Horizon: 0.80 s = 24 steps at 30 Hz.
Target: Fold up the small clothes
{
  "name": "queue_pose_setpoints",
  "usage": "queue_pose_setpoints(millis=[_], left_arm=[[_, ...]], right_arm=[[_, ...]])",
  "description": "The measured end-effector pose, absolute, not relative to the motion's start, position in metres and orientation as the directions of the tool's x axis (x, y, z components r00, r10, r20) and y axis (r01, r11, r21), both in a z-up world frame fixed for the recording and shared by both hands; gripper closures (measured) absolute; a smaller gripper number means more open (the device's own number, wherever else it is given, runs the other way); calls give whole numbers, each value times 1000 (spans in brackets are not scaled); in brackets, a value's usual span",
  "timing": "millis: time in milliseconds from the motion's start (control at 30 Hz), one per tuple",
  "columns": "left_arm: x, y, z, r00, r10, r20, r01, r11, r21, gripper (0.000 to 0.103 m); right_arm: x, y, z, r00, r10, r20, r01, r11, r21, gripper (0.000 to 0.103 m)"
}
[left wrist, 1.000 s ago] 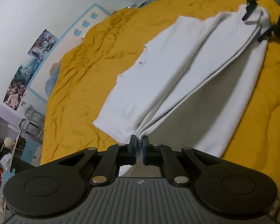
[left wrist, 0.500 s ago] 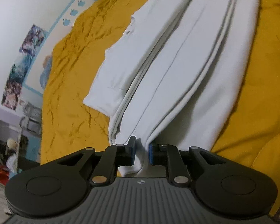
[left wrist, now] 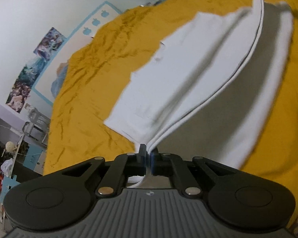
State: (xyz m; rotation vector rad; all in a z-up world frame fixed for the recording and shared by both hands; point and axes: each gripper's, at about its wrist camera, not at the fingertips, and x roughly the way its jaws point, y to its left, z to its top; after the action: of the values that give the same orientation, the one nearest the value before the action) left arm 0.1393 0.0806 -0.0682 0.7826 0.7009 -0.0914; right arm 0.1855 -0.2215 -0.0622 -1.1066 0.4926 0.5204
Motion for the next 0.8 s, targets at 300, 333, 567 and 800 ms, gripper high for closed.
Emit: queue_pose_setpoints(millis=[300, 333, 567, 800], left_arm=[[197, 98, 8, 834, 184, -520, 178, 802, 570, 99], [206, 100, 15, 839, 182, -512, 169, 809, 564, 99], [280, 127, 36, 822, 128, -555, 157, 886, 436, 99], [357, 150, -11, 750, 146, -645, 146, 915, 377, 99]], right_arm=[[242, -210, 20, 881, 139, -452, -456, 504, -733, 103], [250, -208, 27, 888, 140, -438, -443, 516, -733, 103], [326, -190, 52, 906, 137, -401, -403, 569, -717, 103], [423, -163, 15, 871, 131, -474, -446, 616, -649, 103]])
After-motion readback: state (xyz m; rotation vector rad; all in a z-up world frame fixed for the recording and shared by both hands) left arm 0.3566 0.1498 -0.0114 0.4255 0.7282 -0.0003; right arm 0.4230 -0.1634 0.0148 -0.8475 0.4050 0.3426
